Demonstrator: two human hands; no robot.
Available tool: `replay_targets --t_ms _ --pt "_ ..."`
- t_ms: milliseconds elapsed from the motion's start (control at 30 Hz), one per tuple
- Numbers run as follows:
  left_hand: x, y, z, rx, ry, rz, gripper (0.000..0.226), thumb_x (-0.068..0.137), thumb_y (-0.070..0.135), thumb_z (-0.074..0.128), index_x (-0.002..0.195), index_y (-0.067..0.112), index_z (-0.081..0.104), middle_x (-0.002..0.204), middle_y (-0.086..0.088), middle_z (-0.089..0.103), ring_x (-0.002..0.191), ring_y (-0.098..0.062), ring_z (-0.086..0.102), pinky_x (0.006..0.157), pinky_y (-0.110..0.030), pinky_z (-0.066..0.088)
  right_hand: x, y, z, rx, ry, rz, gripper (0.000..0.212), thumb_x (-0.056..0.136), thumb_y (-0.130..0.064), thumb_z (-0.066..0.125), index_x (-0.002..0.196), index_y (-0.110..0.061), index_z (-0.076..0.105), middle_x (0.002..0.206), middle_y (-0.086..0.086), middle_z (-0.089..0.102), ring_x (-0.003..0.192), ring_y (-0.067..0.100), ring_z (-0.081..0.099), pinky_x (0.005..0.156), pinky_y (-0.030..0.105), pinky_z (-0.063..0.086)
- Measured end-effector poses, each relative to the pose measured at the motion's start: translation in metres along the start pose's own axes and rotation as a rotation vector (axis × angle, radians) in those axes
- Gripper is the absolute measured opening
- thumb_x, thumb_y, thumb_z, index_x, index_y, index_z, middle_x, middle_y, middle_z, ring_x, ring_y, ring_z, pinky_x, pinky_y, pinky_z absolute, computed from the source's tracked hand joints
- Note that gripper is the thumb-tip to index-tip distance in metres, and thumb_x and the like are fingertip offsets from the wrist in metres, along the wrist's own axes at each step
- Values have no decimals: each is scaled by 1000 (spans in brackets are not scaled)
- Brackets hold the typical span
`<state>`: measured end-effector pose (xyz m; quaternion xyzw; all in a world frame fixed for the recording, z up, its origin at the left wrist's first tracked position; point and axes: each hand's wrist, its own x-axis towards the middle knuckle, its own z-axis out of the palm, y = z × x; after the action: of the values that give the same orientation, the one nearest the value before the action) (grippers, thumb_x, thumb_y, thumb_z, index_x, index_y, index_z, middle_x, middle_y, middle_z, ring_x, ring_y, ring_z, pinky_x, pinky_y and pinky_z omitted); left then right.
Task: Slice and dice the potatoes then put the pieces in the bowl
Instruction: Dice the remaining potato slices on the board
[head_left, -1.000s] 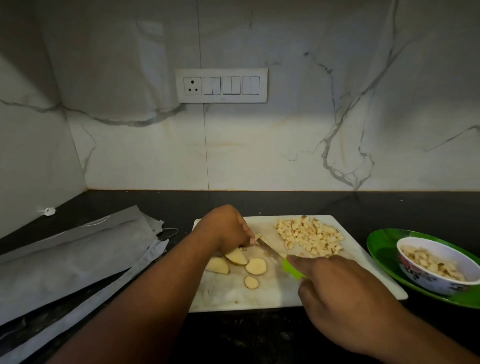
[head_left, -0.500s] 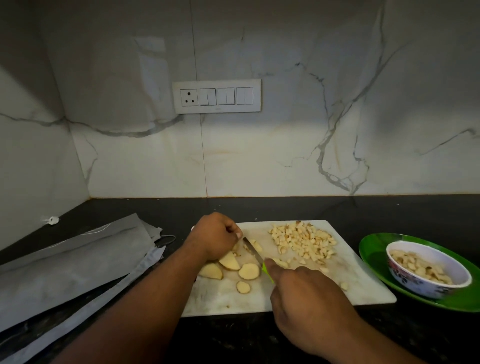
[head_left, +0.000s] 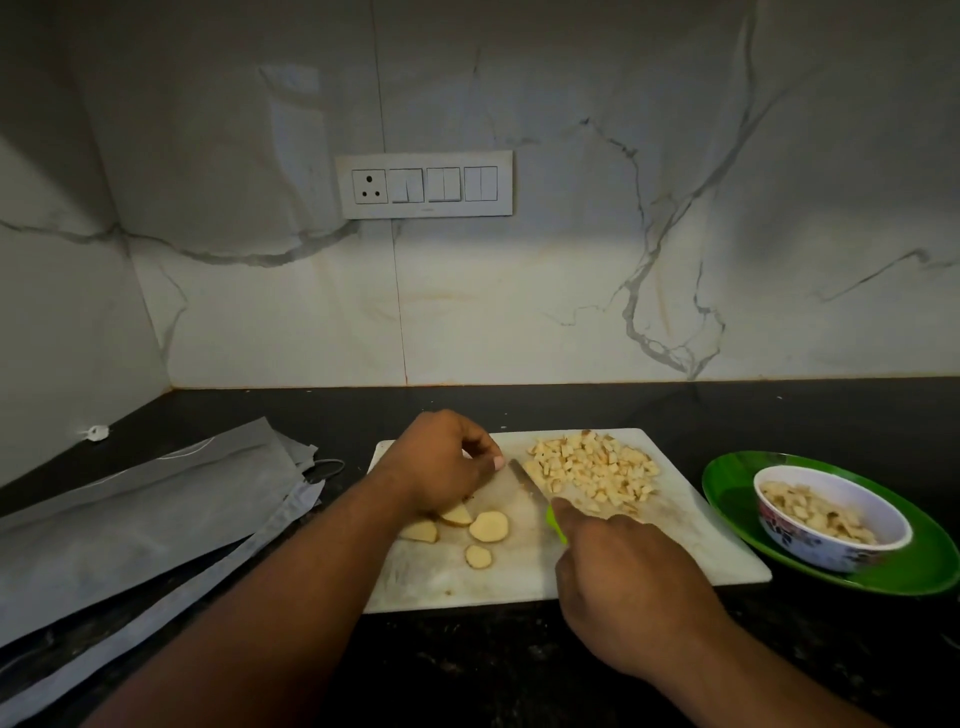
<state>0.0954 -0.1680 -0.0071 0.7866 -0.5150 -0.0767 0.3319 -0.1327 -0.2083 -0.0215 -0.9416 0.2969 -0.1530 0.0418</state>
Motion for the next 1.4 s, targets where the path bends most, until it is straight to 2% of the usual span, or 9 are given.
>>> replay_targets --t_ms 200,300,433,600,733,933,1067,1233,1400 --pt "-2 -1 -2 -17 -123 47 9 95 29 75 101 30 82 95 17 77 92 -2 68 87 -25 55 4 31 -12 118 -23 -120 58 101 -33 41 156 -38 23 129 -4 63 112 13 57 87 26 45" --pt "-2 -5 -5 -22 -88 61 8 96 30 75 97 32 82 84 19 76 81 1 69 78 -21 53 8 59 -27 208 -122 -164 51 103 -37 45 152 -42 31 138 -15 56 121 4 52 100 26 45" --pt "0 -9 -9 -39 -31 27 10 97 30 73 91 33 81 80 17 76 76 -2 70 76 -23 56 9 75 -25 175 -242 -166 45 100 -42 47 145 -46 43 136 -20 56 118 2 53 100 28 46" --pt "4 -17 -12 -11 62 -38 13 97 27 72 89 29 83 81 14 77 81 -6 71 80 -28 60 9 79 -29 -34 -139 -40 48 98 -41 44 146 -43 43 137 -10 58 117 13 57 94 28 49" --pt "9 -26 -24 6 167 -124 16 97 19 70 87 25 82 83 22 71 86 -1 67 78 -23 54 6 59 -23 -9 -62 -114 48 97 -39 44 145 -43 44 132 -10 63 114 14 60 90 29 50" --pt "-3 -27 -51 -42 -230 -2 12 86 22 84 92 32 81 98 16 78 94 4 69 90 -23 45 8 50 -13 -52 9 -68 48 97 -37 41 145 -39 45 121 -4 67 103 17 63 83 32 53" --pt "-12 -20 -60 25 -513 -12 46 70 18 95 109 33 79 104 24 72 84 13 64 89 -24 46 8 50 -13 -30 65 -25 44 97 -33 42 140 -32 52 106 -1 71 87 16 64 75 32 54" --pt "-5 -23 -56 116 -482 6 37 65 30 98 97 40 82 110 22 70 103 -3 62 92 -29 45 6 35 -9 62 54 -67 43 98 -33 43 141 -33 51 121 -3 68 106 15 62 85 29 51" --pt "-3 -22 -55 83 -464 39 19 78 39 89 96 37 83 106 17 76 104 -3 66 102 -33 46 5 34 -5 95 69 -68 38 98 -31 44 134 -31 56 111 -3 71 96 15 64 81 32 52"
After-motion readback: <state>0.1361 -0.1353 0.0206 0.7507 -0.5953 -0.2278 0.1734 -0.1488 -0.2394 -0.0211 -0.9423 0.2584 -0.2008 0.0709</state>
